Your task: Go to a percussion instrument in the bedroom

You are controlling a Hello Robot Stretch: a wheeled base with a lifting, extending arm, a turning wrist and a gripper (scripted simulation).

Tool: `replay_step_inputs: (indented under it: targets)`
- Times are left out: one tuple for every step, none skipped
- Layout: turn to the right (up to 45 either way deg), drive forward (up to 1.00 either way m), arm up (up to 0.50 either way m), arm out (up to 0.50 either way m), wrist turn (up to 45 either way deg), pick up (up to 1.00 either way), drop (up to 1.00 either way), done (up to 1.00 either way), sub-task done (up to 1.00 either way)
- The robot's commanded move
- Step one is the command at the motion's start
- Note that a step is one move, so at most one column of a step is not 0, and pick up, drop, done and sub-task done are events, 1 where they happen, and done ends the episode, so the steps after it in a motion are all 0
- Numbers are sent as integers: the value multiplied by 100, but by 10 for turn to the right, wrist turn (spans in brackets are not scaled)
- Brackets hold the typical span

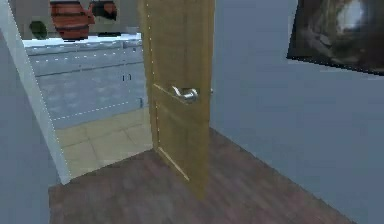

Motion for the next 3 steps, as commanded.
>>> replay_step_inputs:
  targets:
    - [0, 15, 0, 0, 0, 0, 0, 0, 0]
    - [-240, 0, 0, 0, 0, 0, 0, 0, 0]
    - [-30, 0, 0, 0, 0, 0, 0, 0, 0]
